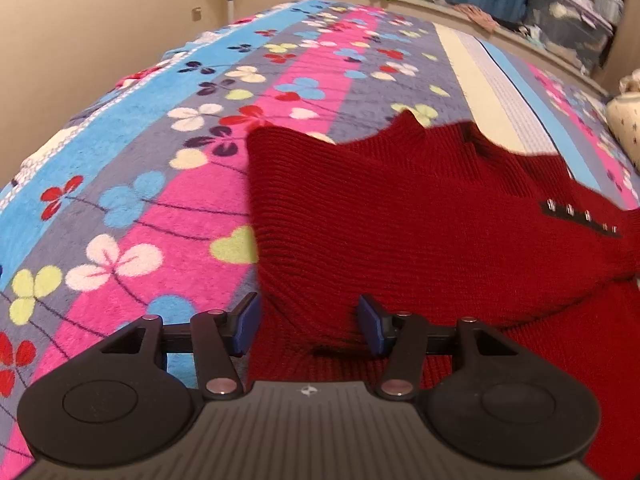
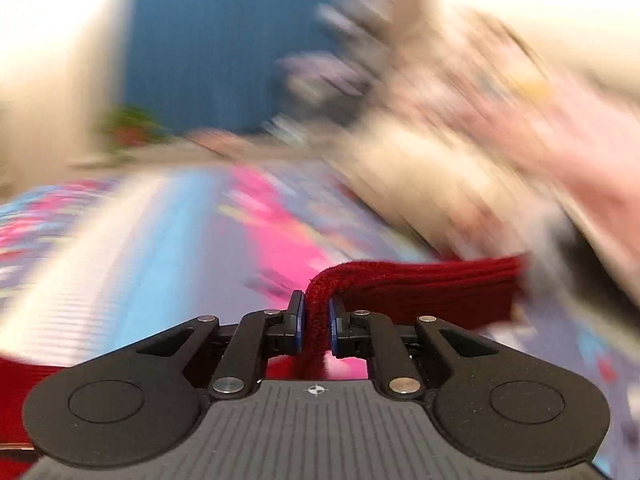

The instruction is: Fold small clothes

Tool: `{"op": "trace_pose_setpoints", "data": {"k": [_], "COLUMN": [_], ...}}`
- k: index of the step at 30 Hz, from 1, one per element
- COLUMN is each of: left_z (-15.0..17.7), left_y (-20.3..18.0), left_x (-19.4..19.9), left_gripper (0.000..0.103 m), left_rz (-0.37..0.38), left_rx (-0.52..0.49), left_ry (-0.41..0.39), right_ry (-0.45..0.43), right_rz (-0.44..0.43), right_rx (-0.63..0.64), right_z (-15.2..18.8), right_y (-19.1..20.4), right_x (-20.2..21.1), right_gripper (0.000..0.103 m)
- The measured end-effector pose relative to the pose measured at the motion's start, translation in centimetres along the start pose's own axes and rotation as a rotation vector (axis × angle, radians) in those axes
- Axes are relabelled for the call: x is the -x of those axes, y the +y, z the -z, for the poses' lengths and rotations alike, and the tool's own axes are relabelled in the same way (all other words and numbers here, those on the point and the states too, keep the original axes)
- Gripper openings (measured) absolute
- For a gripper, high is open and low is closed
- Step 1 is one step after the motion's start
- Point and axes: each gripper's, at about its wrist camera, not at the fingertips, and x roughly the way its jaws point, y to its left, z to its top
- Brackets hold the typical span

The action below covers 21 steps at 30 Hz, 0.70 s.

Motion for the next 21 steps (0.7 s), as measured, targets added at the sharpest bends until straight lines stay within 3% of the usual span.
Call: {"op": "trace_pose_setpoints", "data": {"k": [3,5,7,9,11,12,15,21], "left_z": [-0.5,-0.6,-0.6,-0.5,-0.3,-0.3,-0.2,-0.4], "left_y": [0.9,1.0,1.1,1.2,1.3,1.4,1.7,1.8], "left_x": [0.7,1.0,1.1,1.3,1.3,1.4,1.6,1.8], "left_gripper": [0.059,0.059,0.059,0.059,0.059,0.059,0.059,0.059], "left_rz": [0.007,0.005,0.006,0.009,0.003,0.004,0.013,0.022], "left_rx": [0.055,0.063,0.063,0.060,0.054,0.051,0.048,0.061], "left_ry": [-0.022,-0.027,-0.023,-0.019,-0.016,-0.013,-0.017,-0.019], "right_ry": [-0.180,-0.208,-0.131,0.031,0.184,0.212,0.238,0.295], "right_rz": [-0.348,-0.558,-0.738,-0.860,-0.904,-0.896,-0.866,-0.782], "right_rx": [0.251,0.320,0.352,0.397,0.444,0.460,0.459,0.442], "right_z": [-0.7,0.5,2.7,5.6,8.2,9.0,9.3,9.4], "right_y": [10.3,15.5,19.5,22.8,24.5,24.6,23.1,18.1], "right_x": [7.7,12.1,14.7,15.6,15.8,15.8,16.0,16.3], "right_gripper": [0.012,0.012,0.014,0.015,0.015,0.016,0.021,0.022]}}
